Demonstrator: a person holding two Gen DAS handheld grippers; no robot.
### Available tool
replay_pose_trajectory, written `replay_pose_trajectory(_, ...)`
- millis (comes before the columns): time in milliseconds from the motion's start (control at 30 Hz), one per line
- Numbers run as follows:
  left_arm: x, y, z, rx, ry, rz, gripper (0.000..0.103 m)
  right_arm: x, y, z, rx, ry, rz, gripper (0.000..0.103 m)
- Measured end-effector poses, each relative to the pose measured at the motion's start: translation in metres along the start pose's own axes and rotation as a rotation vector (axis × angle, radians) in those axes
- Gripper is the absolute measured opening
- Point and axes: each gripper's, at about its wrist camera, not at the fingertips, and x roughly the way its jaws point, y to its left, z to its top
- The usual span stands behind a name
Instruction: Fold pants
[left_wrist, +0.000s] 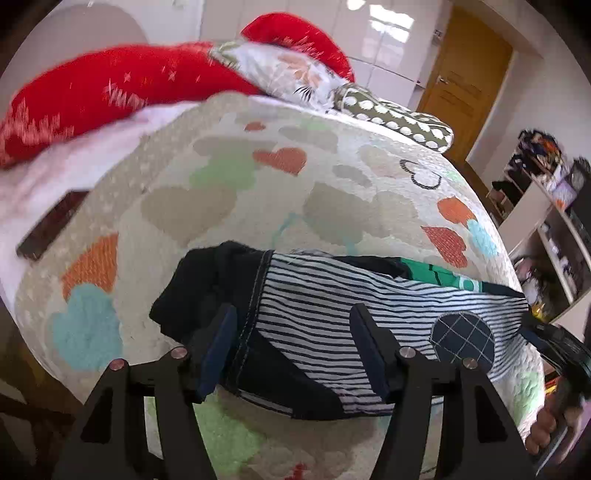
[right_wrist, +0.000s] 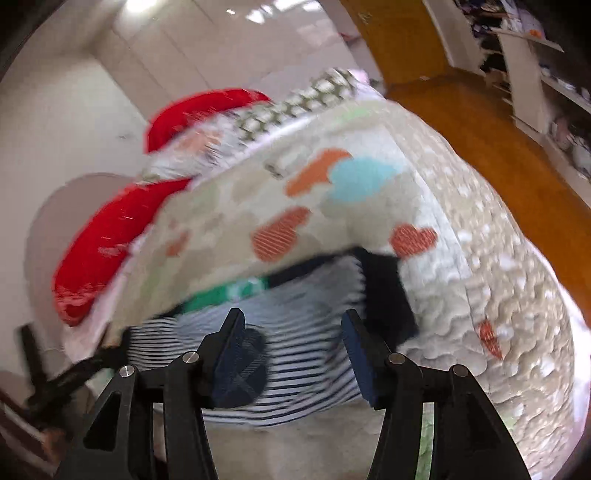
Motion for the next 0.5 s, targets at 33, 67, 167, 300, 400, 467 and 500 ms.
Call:
replay_pose_trajectory(33, -0.002, -0.004, 0.0, 0.019, -0.007, 0.008, 0.067, 0.011, -0.008, -0.001, 0.016, 0.025, -0.042, 0.059)
replay_pose_trajectory(67, -0.005, -0.009, -0.001, 0.038, -0.015, 0.015, 0.068, 0.019, -0.015, -0.001, 0.028, 0.047, -0.08, 0.058)
replay_pose_trajectory(167, -0.01, -0.02, -0.003, 0.089, -0.039, 0.033, 0.071, 0.014, -0.019, -0.004, 0.042, 0.032, -0.066, 0.058)
replay_pose_trajectory(300, -0.01, -0.032, -0.007, 0.149, -0.046, 0.062, 0.072, -0.008, -0.007, -0.005, -0.008, -0.022, -0.087, 0.059)
replay_pose_trajectory(400, -0.01, -0.036, -0.009, 0.171, -0.044, 0.085, 0.072, -0.021, -0.007, -0.008, -0.011, -0.057, -0.108, 0.06)
replay_pose_trajectory(467, -0.008, -0.036, -0.01, 0.176, -0.038, 0.094, 0.072, -0.024, -0.012, -0.011, 0.01, -0.06, -0.108, 0.06)
replay_pose_trajectory(500, -0.007, -0.035, -0.01, 0.176, -0.034, 0.101, 0.072, -0.025, -0.015, -0.011, 0.02, -0.058, -0.111, 0.06)
